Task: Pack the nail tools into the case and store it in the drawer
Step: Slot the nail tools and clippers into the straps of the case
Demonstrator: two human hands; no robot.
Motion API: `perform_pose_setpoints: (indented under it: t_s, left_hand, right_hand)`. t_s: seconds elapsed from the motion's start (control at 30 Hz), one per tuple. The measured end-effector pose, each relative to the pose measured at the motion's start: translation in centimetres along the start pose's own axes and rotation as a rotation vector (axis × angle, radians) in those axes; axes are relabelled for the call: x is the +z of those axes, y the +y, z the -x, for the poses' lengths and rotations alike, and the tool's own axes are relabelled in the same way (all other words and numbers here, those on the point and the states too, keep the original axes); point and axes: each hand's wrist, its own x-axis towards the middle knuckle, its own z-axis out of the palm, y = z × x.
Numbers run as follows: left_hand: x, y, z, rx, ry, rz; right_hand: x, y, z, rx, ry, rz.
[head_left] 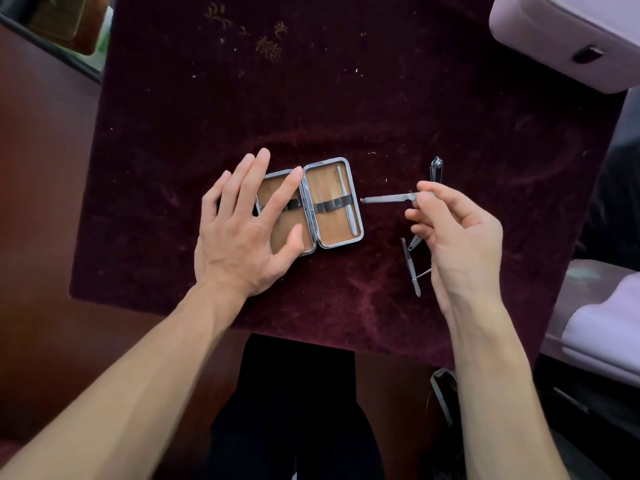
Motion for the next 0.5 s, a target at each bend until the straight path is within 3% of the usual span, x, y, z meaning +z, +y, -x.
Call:
perform_pose_setpoints:
  t_s: [0.5]
  left_hand:
    - [-0.2, 0.2, 0.1, -0.003, -0.015, 0.002]
  right_hand:
    - [-0.5, 2.3, 5.7, 0.17, 0.083, -0.249]
